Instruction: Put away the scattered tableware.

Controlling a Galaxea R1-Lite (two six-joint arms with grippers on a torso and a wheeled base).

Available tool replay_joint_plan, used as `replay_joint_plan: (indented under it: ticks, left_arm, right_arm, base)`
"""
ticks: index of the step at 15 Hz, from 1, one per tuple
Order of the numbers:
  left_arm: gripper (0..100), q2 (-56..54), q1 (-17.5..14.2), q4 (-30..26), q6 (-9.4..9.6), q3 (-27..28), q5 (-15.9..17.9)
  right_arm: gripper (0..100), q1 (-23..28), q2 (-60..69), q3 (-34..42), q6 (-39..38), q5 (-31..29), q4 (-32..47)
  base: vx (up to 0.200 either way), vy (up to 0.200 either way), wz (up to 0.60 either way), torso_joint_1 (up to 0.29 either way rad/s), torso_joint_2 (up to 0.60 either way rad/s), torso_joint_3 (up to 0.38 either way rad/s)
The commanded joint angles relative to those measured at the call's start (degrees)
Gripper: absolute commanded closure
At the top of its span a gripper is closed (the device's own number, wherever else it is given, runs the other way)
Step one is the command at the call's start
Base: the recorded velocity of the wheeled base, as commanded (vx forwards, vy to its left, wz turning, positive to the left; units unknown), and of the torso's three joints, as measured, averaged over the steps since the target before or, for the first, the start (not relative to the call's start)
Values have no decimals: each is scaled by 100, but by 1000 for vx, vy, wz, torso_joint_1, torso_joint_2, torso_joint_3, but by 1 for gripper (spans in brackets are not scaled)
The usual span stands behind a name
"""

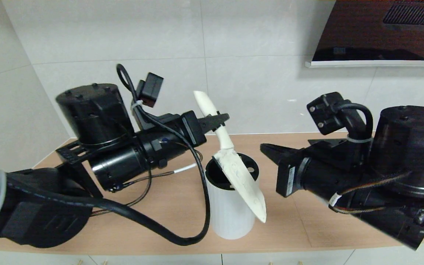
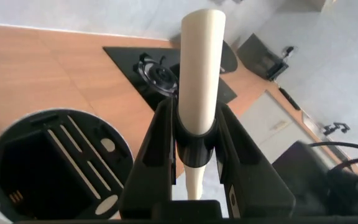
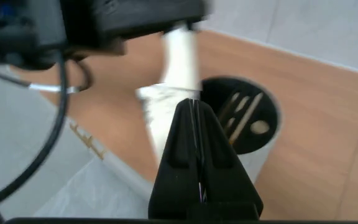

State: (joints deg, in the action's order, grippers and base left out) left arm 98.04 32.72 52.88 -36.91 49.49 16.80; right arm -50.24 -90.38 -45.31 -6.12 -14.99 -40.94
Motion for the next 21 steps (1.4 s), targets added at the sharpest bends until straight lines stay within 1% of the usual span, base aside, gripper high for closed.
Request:
replay_joint_plan:
  ticks: [1, 2, 3, 4, 5, 6, 7, 8, 9, 11, 12, 13, 16, 18, 19, 20, 21]
  left_arm:
    - [100, -619, -398, -6, 9, 16, -1]
    - [100, -760, -547, -6, 17, 34, -1]
    - [100, -892, -697, 3, 61, 52, 8]
    - [100, -988, -802, 3, 167, 78, 16]
    - [100, -1067, -846, 12, 395, 69, 16]
    - [100, -1111, -846, 12, 580, 43, 25]
    - [100, -1138, -846, 12, 721, 8, 25]
    - [100, -1129, -846, 29, 1002, -36, 34]
    - [100, -1050, -846, 152, 1362, -54, 34]
    - [100, -777, -846, 521, 1837, -151, 34]
    - [100, -593, -846, 864, 2083, -282, 25]
    - [100, -496, -802, 1005, 2215, -318, 16]
    - [100, -364, -723, 1049, 2584, -414, -10]
    - [100, -268, -609, 1057, 2953, -520, -19]
    - [100, -268, -609, 1057, 2953, -520, -19]
    - [100, -153, -468, 1189, 3120, -564, -80]
    - [100, -92, -442, 1321, 3129, -581, -98]
  right_arm:
    - [100, 339, 240, -92, 6, 5, 182]
    - [0, 401, 240, -127, 6, 14, 262]
    - [0, 445, 223, -145, 6, 32, 279]
    - [0, 453, 214, -145, 6, 32, 279]
    - [0, 453, 205, -145, 6, 32, 279]
    - [0, 453, 205, -145, 6, 32, 279]
    - [0, 453, 205, -145, 6, 32, 279]
    - [0, 453, 205, -145, 6, 32, 279]
    - [0, 453, 205, -145, 6, 32, 279]
    - [0, 453, 196, -145, 6, 32, 279]
    - [0, 453, 179, -145, 6, 32, 279]
    - [0, 453, 179, -145, 6, 32, 279]
    - [0, 453, 117, -136, 6, 23, 279]
    - [0, 453, 82, -145, 6, 14, 279]
    - [0, 453, 82, -145, 6, 14, 279]
    - [0, 453, 73, -145, 6, 14, 279]
    - [0, 453, 82, -145, 6, 5, 279]
  base:
    - [0, 0, 0, 0, 0, 0]
    - [0, 0, 0, 0, 0, 0]
    - [0, 0, 0, 0, 0, 0]
    - [0, 0, 0, 0, 0, 0]
    - [0, 0, 0, 0, 0, 0]
    - [0, 0, 0, 0, 0, 0]
    - [0, 0, 0, 0, 0, 0]
    - [0, 0, 0, 0, 0, 0]
    - [0, 0, 0, 0, 0, 0]
    - [0, 0, 0, 0, 0, 0]
    - [0, 0, 0, 0, 0, 0]
    - [0, 0, 0, 0, 0, 0]
    - [0, 0, 0, 0, 0, 0]
    - [0, 0, 0, 0, 0, 0]
    - [0, 0, 0, 0, 0, 0]
    - [0, 0, 0, 0, 0, 0]
    - [0, 0, 0, 0, 0, 0]
